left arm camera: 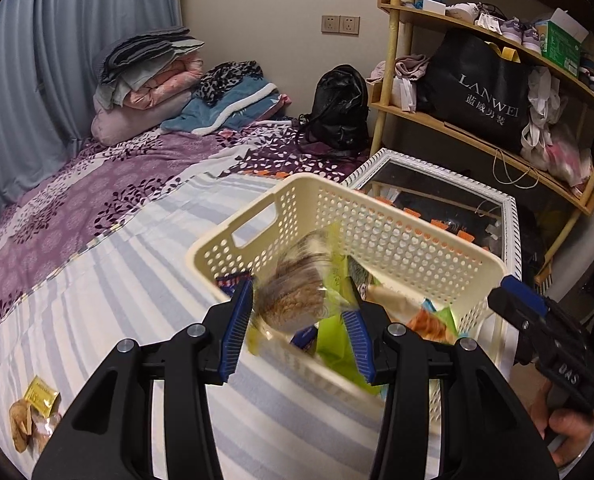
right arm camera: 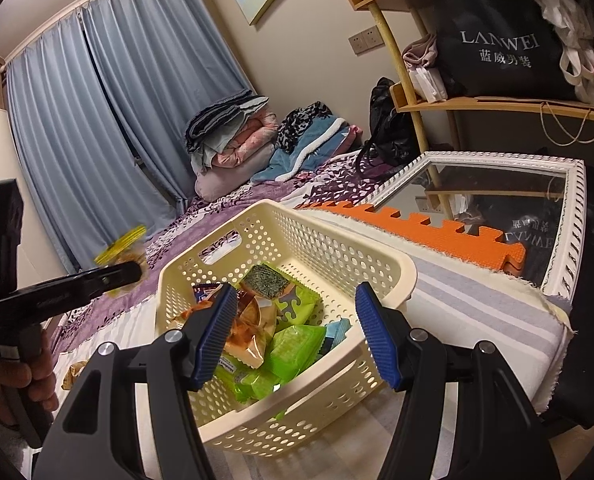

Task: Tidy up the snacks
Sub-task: 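Lower the yellow round-cake pack into the basket and open the left tool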

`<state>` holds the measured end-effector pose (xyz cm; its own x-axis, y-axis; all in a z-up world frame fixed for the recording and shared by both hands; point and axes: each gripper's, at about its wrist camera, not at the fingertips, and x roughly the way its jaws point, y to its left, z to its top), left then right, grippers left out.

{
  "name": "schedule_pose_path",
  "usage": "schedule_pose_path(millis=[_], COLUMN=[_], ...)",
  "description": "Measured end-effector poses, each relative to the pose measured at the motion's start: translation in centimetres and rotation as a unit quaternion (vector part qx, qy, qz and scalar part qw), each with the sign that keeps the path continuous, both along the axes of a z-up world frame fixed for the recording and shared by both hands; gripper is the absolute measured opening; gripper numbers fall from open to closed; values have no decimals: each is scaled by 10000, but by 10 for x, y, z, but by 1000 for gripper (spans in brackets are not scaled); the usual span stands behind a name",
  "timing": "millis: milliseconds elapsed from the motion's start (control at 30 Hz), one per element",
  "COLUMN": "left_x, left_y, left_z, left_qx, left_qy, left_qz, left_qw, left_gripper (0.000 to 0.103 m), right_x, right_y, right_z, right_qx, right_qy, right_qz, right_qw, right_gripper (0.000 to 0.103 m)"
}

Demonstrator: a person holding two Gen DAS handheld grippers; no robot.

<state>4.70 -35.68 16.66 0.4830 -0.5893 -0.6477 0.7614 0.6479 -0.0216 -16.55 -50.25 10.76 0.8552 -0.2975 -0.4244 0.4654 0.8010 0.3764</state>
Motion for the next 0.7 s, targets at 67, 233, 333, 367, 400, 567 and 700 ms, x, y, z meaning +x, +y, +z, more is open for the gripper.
schedule_pose_path(millis=[67,233,333,367,400,567,700], left_x=[3,9,9,10,10,11,12], left_y=[-7,-16,-10,-9,-7,5,16], left_z=[1,1,-1,-1,-2,-2,-1], left_qx=[-25,-32,-82,-67,-42,17,97], left_qy=[-20,1,-31,-12,3,-54,-74], left_qz=[-18,31,156,169,211,482,692], left_qw=[10000,10000,9998,9998,9998,9988,9975], left_gripper=[46,67,79,79,82,98,100], right_x=[0,1,1,0,1,2,2], right_y=[-1,-1,-1,-1,0,6,10], right_z=[0,-1,0,0,0,3,9], right_qx=[4,2,8,13,20,-1,-38], right_qy=[-4,-2,-3,-1,0,-8,-58], right_qz=[7,20,-1,-9,-11,38,38], right_qw=[10000,10000,10000,10000,10000,10000,10000], right_gripper=[62,62,62,62,62,63,77])
